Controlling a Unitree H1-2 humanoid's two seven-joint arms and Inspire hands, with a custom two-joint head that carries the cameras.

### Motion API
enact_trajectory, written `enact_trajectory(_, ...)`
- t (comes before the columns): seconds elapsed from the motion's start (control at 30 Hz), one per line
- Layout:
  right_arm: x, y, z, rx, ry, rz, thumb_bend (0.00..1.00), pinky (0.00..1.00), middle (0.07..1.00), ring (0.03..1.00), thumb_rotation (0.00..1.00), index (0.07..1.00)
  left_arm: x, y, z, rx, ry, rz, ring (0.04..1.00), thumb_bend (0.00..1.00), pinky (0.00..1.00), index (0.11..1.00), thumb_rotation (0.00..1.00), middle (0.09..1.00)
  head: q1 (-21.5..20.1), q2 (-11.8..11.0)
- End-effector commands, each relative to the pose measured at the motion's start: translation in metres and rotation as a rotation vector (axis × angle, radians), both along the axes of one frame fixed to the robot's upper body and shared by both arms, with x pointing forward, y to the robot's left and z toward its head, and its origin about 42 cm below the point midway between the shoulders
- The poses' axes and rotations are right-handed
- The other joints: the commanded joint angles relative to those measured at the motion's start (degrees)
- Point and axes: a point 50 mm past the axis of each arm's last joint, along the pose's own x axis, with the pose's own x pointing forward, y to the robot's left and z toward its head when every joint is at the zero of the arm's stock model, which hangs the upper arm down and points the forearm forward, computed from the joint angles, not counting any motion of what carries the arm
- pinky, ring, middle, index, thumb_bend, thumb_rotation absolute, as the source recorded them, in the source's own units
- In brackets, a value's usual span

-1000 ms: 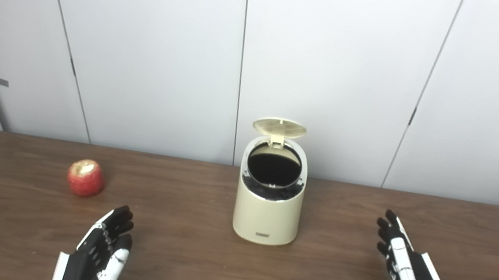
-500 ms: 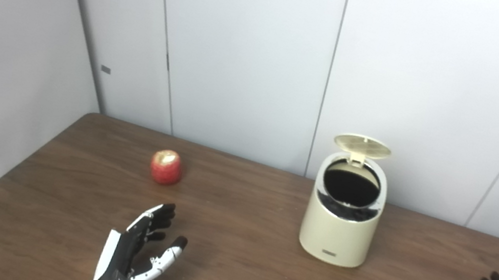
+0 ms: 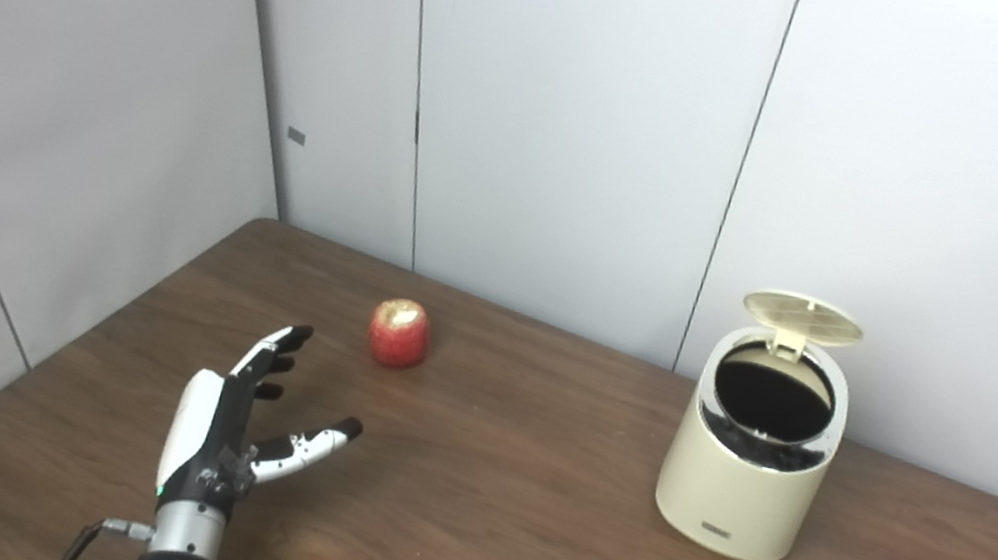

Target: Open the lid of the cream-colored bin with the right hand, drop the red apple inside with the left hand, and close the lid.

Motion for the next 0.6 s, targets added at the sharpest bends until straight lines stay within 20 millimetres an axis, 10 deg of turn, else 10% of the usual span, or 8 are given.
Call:
enact_trajectory(0.0, 0.002, 0.0, 0.019, -0.016, -0.066, 0.015, 0.54, 0.81, 0.903, 0.901, 1.0, 0.935, 0.013, 0.011, 0.024, 0.079, -0.031, 0.004, 0.899, 0.84, 0.74, 0.918, 0.26, 0.924, 0.2, 0.0)
enact_trajectory(0.57, -0.004, 0.011, 0.03, -0.001, -0.065, 0.021, 0.57, 0.84, 0.913, 0.926, 1.0, 0.939, 0.096, 0.037, 0.064, 0.103, 0.112, -0.104, 0.987, 0.98, 0.87, 1.0, 0.27, 1.0, 0.3, 0.6)
